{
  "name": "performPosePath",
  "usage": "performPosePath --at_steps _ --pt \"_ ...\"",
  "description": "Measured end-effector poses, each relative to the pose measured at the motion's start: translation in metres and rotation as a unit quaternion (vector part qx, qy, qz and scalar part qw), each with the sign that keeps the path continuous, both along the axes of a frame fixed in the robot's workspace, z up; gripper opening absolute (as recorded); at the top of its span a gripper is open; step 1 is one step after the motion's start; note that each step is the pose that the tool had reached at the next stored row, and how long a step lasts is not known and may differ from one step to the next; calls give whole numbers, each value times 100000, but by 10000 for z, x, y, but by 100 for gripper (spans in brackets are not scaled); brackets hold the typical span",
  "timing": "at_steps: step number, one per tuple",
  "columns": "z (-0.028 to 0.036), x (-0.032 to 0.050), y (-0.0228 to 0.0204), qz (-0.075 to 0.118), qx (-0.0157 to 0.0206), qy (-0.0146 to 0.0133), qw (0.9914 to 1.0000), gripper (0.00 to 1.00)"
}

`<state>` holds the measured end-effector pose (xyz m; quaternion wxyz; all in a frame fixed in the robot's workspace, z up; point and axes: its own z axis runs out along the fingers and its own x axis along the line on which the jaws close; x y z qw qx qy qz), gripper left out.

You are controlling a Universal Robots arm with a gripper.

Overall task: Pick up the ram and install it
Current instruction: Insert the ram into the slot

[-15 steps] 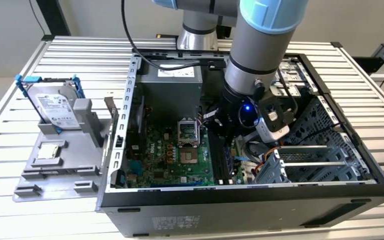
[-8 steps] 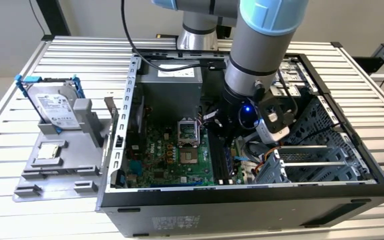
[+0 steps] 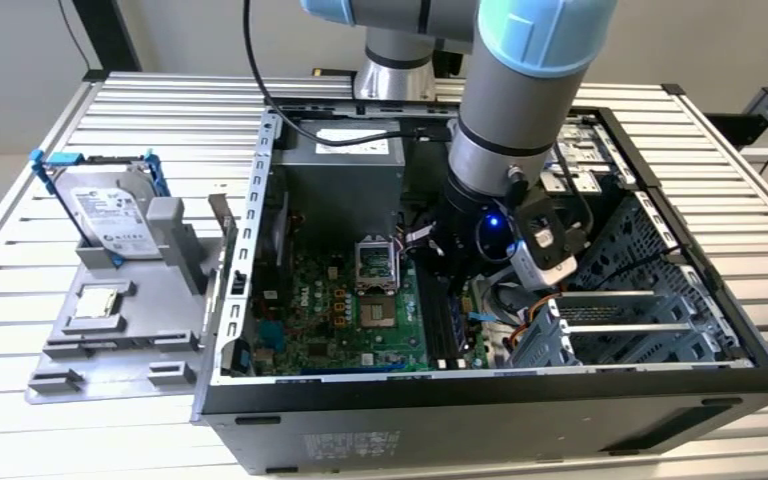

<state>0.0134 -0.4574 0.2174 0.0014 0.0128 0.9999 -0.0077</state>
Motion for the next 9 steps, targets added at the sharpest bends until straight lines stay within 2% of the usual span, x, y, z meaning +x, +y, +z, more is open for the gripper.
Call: performPosePath --at_steps 9 --pt "18 7 1 1 18 2 100000 0"
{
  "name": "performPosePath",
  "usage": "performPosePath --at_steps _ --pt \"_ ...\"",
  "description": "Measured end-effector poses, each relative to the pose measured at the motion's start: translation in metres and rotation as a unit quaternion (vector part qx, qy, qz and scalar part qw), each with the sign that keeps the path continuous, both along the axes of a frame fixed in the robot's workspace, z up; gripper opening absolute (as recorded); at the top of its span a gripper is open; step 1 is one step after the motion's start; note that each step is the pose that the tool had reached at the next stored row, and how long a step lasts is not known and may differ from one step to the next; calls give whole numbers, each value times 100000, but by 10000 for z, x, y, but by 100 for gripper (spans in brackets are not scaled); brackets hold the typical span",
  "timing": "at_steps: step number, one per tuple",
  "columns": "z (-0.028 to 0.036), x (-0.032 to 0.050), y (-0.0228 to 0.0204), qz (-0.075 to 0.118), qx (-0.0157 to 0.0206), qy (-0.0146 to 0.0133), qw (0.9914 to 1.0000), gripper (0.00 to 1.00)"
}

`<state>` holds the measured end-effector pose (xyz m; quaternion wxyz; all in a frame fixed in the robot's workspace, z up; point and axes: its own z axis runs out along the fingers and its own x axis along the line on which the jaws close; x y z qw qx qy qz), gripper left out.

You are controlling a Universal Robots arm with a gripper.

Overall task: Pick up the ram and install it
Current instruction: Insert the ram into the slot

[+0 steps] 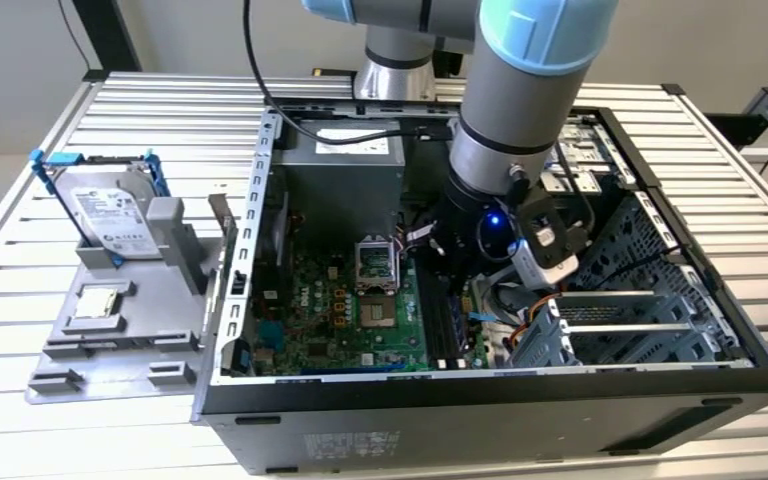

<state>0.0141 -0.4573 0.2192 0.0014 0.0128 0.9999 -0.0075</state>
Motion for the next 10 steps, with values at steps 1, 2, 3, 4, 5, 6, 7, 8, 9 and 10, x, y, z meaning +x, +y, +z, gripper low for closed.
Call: performPosePath --at_steps 1,2,3,4,5,6,7,8,9,10 --pt "3 0 0 -8 -4 -2 100000 0" --pt "4 2 0 -6 -1 -2 100000 0" --pt "4 4 1 0 4 -4 100000 0" --pt "5 5 4 -2 0 -3 100000 0" --pt "5 6 7 -5 -3 -1 100000 0" --pt "5 7 12 -18 -3 -2 100000 0" --pt "5 9 16 -30 -5 -2 100000 0" --pt "6 9 20 -36 -24 2 100000 0" --pt "6 9 21 -45 -26 1 100000 0" --pt "6 9 21 -61 -15 -1 100000 0"
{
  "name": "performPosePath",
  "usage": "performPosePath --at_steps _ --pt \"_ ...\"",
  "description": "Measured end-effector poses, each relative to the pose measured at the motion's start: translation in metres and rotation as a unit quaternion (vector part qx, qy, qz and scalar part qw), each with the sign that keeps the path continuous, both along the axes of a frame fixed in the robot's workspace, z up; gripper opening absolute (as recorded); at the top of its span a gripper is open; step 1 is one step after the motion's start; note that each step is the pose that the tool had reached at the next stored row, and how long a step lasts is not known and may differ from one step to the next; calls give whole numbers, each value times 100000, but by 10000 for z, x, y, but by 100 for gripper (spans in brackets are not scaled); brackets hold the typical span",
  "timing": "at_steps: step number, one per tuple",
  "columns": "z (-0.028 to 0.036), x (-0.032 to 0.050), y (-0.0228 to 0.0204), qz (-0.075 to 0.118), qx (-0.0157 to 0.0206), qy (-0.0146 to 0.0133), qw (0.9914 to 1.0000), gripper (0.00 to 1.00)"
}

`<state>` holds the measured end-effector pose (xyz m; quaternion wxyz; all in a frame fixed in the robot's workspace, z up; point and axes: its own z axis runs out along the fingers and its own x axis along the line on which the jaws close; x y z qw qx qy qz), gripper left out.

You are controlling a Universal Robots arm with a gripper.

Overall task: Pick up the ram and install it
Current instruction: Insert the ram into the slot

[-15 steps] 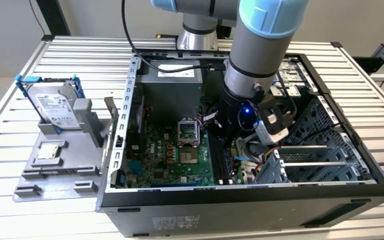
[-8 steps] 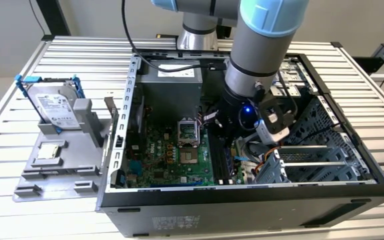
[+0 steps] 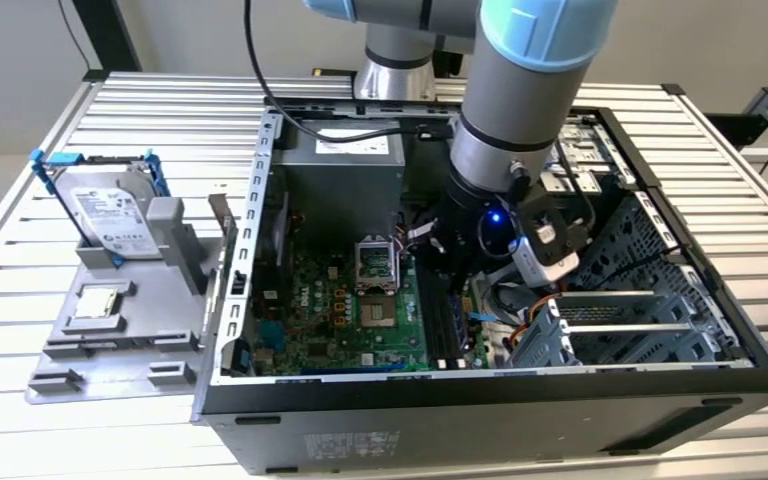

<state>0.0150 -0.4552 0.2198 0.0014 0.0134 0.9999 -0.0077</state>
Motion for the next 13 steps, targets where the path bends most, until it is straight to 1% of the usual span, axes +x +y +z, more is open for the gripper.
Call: performPosePath --at_steps 3,7,13 --pt "-1 -17 1 -227 17 -4 100000 0" --pt "-4 -19 1 -311 6 -2 100000 0" --pt "-35 -19 -1 -299 26 -2 100000 0"
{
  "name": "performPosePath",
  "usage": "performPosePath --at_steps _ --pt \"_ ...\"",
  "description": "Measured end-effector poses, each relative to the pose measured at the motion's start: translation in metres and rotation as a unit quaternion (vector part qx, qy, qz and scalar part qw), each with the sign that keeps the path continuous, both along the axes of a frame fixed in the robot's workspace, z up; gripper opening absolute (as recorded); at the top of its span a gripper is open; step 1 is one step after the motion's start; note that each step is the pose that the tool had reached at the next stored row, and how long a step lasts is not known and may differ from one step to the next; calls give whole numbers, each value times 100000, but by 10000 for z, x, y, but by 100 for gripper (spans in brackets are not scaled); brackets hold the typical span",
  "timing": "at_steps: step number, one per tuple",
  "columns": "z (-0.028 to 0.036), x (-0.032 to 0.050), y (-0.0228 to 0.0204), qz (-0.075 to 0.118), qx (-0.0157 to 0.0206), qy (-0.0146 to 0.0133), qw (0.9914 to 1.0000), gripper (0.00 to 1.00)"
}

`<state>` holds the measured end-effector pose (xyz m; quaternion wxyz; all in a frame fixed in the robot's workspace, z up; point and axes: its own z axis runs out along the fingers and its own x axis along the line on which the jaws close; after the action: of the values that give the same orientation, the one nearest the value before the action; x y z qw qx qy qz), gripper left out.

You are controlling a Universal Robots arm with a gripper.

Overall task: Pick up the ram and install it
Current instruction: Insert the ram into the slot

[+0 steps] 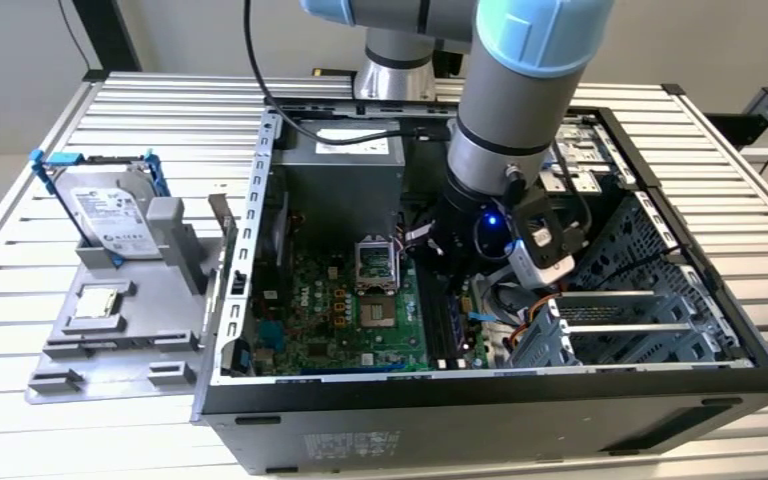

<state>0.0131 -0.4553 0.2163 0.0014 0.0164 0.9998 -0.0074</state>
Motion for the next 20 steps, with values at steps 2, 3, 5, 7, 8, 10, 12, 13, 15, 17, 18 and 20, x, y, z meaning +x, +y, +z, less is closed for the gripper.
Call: performPosePath --at_steps 2,3,5,7,8,10,12,13,15,17,18,20 --pt "-2 0 -1 191 -18 1 100000 0" --pt "-4 1 -2 321 -1 -5 99999 0" --pt "-4 1 -3 511 -7 -2 99999 0" --pt "-4 0 -6 520 -17 0 99999 0" --pt "-8 0 -8 547 -4 -1 99999 0" --pt "-21 0 -12 568 22 -3 99998 0" --pt "-43 -2 -17 579 150 -30 99998 0" --pt "-54 -3 -20 578 213 -36 99998 0" --pt "-56 -3 -20 574 215 -33 99998 0" --pt "-59 -3 -19 573 232 -38 99998 0" --pt "-60 -3 -19 573 234 -37 99998 0" --pt "-60 -3 -19 574 228 -35 99998 0"
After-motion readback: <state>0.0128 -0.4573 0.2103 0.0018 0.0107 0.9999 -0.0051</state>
